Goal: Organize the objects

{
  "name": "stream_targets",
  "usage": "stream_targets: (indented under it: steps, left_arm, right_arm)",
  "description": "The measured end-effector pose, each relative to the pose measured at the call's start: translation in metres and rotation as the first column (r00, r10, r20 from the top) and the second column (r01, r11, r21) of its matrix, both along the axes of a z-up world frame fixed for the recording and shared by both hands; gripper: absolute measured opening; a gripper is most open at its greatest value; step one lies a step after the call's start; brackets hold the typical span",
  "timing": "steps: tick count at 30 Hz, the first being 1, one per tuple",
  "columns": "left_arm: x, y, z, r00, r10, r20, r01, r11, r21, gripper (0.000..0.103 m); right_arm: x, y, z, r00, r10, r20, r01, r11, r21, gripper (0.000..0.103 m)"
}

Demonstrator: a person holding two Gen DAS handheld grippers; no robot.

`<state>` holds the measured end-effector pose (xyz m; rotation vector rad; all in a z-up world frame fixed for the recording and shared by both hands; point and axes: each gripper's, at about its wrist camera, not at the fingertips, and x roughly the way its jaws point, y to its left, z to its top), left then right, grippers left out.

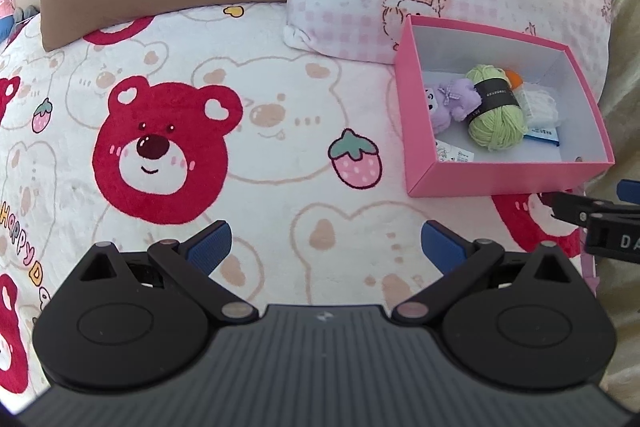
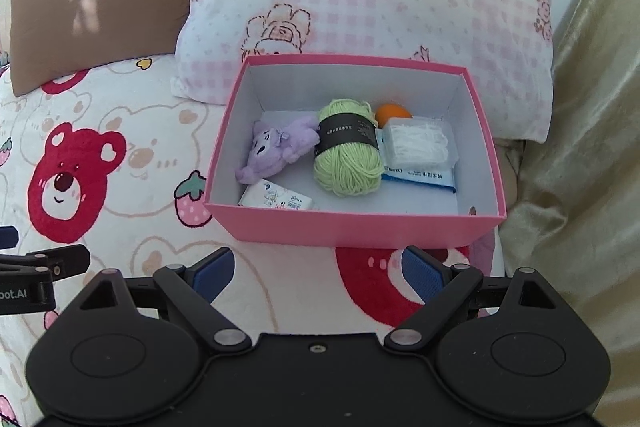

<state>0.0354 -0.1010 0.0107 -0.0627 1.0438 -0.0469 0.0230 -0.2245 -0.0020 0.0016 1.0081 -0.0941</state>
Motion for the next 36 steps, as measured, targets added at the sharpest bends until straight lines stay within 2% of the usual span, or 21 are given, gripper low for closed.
stream_targets:
  steps: [4, 16, 22, 36]
  left_arm:
    - [0.000, 0.000, 0.000, 1.000, 0.001, 0.002, -0.001, 1.000, 0.028, 0.103]
    - [0.000, 0.006, -0.001, 1.000, 0.011, -0.010, -0.011, 0.999, 0.031, 0.103]
    - [0.001, 0.015, -0.001, 0.999, 0.041, -0.028, -0.041, 0.999, -0.022, 0.103]
    - [-0.002, 0.015, -0.006, 0.998, 0.051, -0.036, -0.050, 0.998, 0.026, 0.103]
  right_arm:
    - [-0.003, 0.002, 0.001, 1.000, 0.014, -0.004, -0.014, 1.000, -0.015, 0.093]
    - [-0.010, 0.008, 0.006, 0.999, 0.038, -0.010, -0.038, 0.999, -0.024, 0.093]
    - [-0.010, 0.009, 0.006, 0.999, 0.038, -0.018, -0.039, 0.999, -0.033, 0.093]
    - [-0.010, 0.011, 0.005, 0.999, 0.047, -0.027, -0.048, 0.998, -0.040, 0.093]
